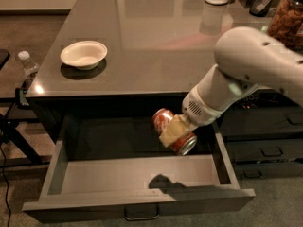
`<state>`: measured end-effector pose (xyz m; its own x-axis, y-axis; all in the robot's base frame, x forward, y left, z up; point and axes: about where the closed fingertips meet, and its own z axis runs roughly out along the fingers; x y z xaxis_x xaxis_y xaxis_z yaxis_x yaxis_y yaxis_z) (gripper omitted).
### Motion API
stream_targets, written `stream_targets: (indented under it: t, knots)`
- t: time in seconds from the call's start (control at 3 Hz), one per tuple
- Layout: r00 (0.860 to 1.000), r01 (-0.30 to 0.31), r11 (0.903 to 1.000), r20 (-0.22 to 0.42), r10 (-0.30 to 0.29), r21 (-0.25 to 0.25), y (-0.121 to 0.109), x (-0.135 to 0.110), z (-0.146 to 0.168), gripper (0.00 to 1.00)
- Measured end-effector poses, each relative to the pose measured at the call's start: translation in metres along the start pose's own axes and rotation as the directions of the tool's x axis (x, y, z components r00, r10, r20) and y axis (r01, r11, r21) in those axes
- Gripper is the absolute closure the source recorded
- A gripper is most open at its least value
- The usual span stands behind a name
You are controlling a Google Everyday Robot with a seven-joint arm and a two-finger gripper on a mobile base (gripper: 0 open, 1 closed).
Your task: Place coke can into top drawer
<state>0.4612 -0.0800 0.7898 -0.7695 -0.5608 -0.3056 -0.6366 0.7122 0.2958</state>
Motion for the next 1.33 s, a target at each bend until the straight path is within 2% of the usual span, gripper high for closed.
stream_targets:
  t: [0.33,0.67,1.0,1.33]
  knots:
    - [0.999,0.027,0.998,-0.046,-0.03,-0.056,0.019,0.008,0.037,1.0]
    - [0.999,0.017,0.9977,-0.041,-0.019,-0.066,0.02,0.009,0.046,1.0]
    - [0.999,0.011,0.9973,-0.04,-0.014,-0.072,0.02,0.002,0.079,1.0]
    - [0.999,0.022,0.9982,-0.041,-0.024,-0.056,0.016,-0.009,0.103,1.0]
